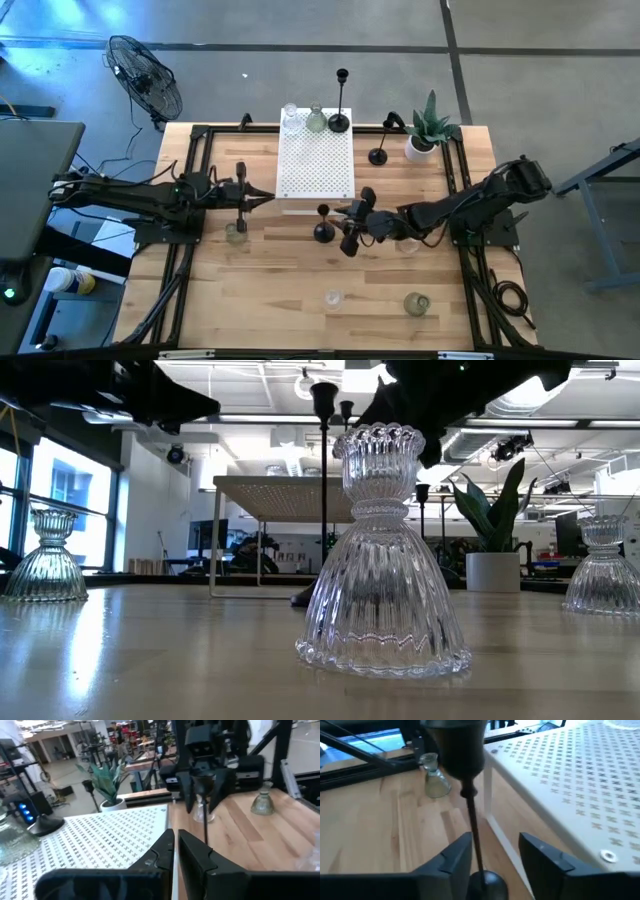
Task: Pick & Place candle stick holders
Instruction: Put the bottom black candle holder on the shelf aligned with the other black candle holder
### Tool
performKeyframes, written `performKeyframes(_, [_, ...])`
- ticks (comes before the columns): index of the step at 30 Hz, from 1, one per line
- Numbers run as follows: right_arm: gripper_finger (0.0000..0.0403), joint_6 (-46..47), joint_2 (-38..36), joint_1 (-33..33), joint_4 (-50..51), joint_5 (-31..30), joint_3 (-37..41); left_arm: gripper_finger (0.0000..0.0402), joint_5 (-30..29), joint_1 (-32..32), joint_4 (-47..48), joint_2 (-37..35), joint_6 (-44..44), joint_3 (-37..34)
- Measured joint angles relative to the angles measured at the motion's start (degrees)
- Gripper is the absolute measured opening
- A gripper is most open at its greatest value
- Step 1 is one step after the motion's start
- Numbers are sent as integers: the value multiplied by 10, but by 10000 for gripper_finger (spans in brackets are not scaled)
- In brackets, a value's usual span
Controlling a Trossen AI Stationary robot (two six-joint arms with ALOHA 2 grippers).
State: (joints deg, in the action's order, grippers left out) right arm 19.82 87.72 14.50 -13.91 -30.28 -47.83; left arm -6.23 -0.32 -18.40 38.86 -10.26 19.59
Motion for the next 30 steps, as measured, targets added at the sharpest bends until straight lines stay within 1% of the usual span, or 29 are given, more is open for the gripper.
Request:
performKeyframes(3, [187, -9, 15, -2, -35, 7, 0, 21, -9, 0, -4, 4, 0, 0])
performKeyframes(6, [207, -25, 33, -5, -69, 8, 0, 21, -10, 0, -7, 4, 0, 0])
performKeyframes(8, [213, -36, 41, -8, -91, 12, 0, 21, -10, 0, -7, 4, 0, 0])
performKeyframes(12, [213, -54, 44, -15, -129, 56, 0, 21, -10, 0, -7, 4, 0, 0])
performKeyframes(17, [188, -58, 44, -25, -137, 69, -1, 21, -10, 0, -9, 4, 0, 0])
performKeyframes(23, [137, -60, 44, -35, -138, 103, -1, 21, -8, 0, -9, 4, 1, 0])
performKeyframes(27, [105, -66, 44, -40, -140, 104, -1, 21, -8, 0, -8, 4, 1, 0])
performKeyframes(30, [81, -68, 44, -45, -142, 120, -1, 21, -18, 0, -3, 4, 1, 0])
